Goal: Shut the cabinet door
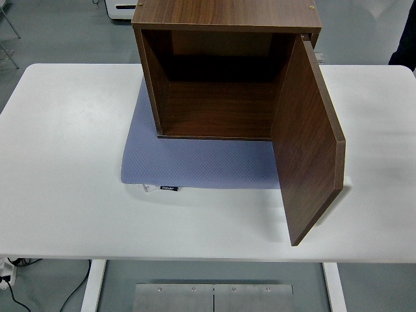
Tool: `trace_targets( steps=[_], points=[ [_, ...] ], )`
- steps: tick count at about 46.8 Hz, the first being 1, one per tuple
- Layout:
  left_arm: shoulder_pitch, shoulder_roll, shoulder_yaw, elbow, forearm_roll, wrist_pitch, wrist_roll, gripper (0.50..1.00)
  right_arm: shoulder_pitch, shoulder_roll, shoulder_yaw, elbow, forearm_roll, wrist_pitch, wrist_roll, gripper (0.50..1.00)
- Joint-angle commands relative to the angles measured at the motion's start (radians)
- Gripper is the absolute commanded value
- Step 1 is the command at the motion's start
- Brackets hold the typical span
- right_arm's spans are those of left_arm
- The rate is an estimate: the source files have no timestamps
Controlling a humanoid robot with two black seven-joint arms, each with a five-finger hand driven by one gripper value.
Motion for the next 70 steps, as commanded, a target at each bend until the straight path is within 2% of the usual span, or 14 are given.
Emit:
trace_targets(
  steps=[1,13,21,33,43,51,61,70],
  points=[
    [0.000,0.000,0.000,0.000,0.000,0.000,0.000,1.000,-0.012,-0.016,0.002,0.028,0.000,-0.002,0.001,1.000],
    [0.000,0.000,0.000,0.000,0.000,-0.001,0.000,1.000,-0.025,-0.051,0.001,0.051,0.000,-0.003,0.003,1.000],
    [0.000,0.000,0.000,0.000,0.000,0.000,0.000,1.000,-0.058,-0.138,-0.002,0.103,-0.002,0.001,0.001,1.000],
    [0.000,0.000,0.000,0.000,0.000,0.000,0.000,1.000,-0.173,-0.228,-0.001,0.241,-0.003,0.003,0.012,1.000],
    [0.000,0.000,0.000,0.000,0.000,0.000,0.000,1.000,-0.279,-0.307,0.011,0.401,-0.018,0.001,0.018,1.000],
    [0.000,0.000,0.000,0.000,0.000,0.000,0.000,1.000,-0.370,-0.369,0.042,0.473,-0.023,-0.002,0.029,1.000],
    [0.000,0.000,0.000,0.000,0.000,0.000,-0.001,1.000,-0.499,-0.399,0.137,0.545,-0.028,0.012,0.030,1.000],
    [0.000,0.000,0.000,0.000,0.000,0.000,0.000,1.000,-0.591,-0.399,0.223,0.641,-0.130,0.027,0.046,1.000]
  ],
)
